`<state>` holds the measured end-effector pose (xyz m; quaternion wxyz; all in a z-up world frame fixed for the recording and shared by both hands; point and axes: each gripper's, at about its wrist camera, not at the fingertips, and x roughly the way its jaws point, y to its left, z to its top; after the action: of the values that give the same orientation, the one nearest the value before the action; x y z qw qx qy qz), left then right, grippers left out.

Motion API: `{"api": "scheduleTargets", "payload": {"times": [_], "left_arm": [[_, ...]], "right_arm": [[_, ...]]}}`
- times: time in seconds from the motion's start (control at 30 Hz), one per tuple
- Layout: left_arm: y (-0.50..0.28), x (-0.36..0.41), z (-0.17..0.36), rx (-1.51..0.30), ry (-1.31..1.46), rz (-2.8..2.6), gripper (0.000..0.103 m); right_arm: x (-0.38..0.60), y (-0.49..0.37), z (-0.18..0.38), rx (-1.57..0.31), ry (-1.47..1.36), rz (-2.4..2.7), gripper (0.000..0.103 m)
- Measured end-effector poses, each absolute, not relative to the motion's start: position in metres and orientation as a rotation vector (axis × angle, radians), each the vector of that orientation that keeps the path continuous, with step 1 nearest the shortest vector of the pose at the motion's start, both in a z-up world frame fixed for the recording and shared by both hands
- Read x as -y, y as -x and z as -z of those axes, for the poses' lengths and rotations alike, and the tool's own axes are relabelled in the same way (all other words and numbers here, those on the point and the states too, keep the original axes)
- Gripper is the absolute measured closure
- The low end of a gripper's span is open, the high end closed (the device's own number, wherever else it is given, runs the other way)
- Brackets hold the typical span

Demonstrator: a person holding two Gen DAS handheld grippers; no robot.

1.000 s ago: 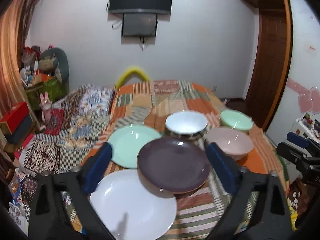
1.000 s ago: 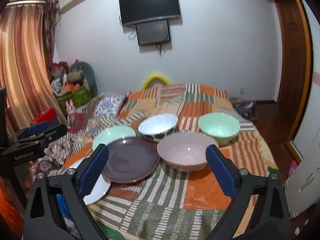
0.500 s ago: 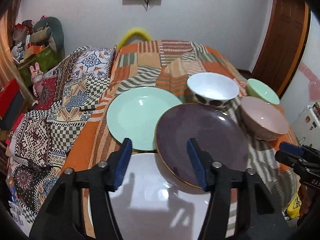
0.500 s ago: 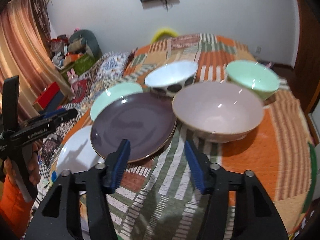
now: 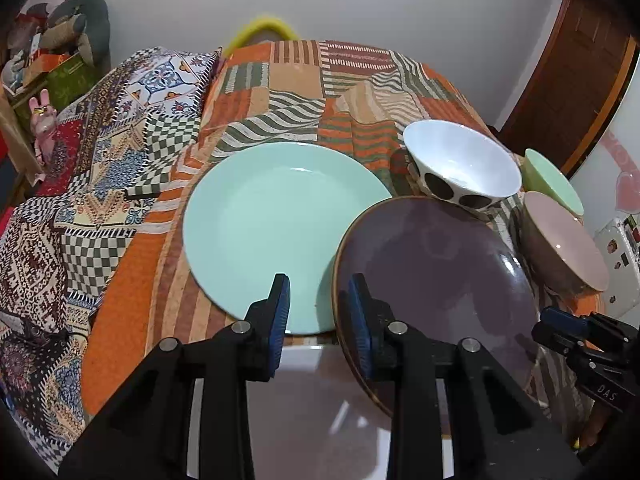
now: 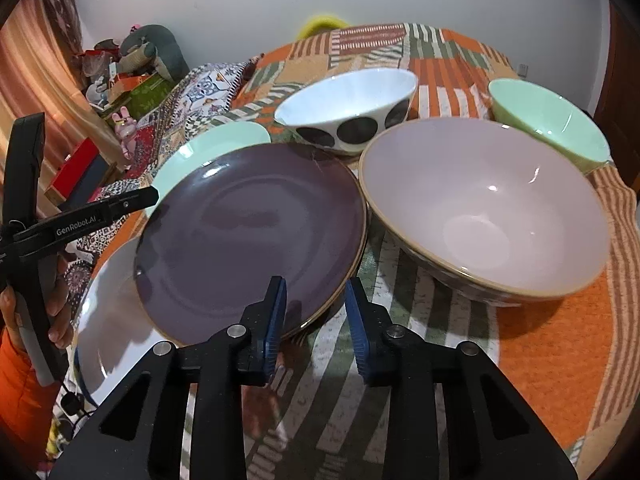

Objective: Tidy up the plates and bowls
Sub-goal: 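Reach both grippers to the dark purple plate rim and close on it, then lift the purple plate with both grippers and carry it across the table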

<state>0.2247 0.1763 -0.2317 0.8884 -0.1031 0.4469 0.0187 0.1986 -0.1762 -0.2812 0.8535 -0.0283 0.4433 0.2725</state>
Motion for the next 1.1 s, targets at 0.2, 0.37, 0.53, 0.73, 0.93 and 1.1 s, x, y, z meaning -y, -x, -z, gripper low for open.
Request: {"api": "scheduleTargets", "payload": {"times": [0.2, 0.37, 0.53, 0.73, 0.93, 1.1], "left_arm": [[-0.237, -0.172, 0.243, -0.948, 0.199, -0.007, 0.073], [-0.243, -0.168, 0.247, -0.956, 0.197, 0.038, 0.074], [-0.246, -0.164, 0.25, -0.968, 0.218, 0.068, 0.077], [-0.241, -0.166, 0.247, -0.983, 0.247, 0.058, 0.078], [-0.222, -0.155, 0.238, -0.981, 0.206, 0.046, 0.078], [-0.2, -0.148, 0.232, -0.988, 0.213, 0.047, 0.078]], "right_arm": [[0.171, -0.204, 0.287, -0.945, 0.07, -0.545, 0.077], [0.17, -0.21, 0.29, -0.969, 0.061, -0.539, 0.077], [0.169, -0.213, 0.29, -0.977, 0.045, -0.531, 0.077], [0.167, -0.212, 0.288, -0.985, 0.031, -0.534, 0.077], [0.173, -0.209, 0.286, -0.989, 0.013, -0.536, 0.077], [0.179, -0.2, 0.281, -0.983, 0.019, -0.544, 0.078]]}}
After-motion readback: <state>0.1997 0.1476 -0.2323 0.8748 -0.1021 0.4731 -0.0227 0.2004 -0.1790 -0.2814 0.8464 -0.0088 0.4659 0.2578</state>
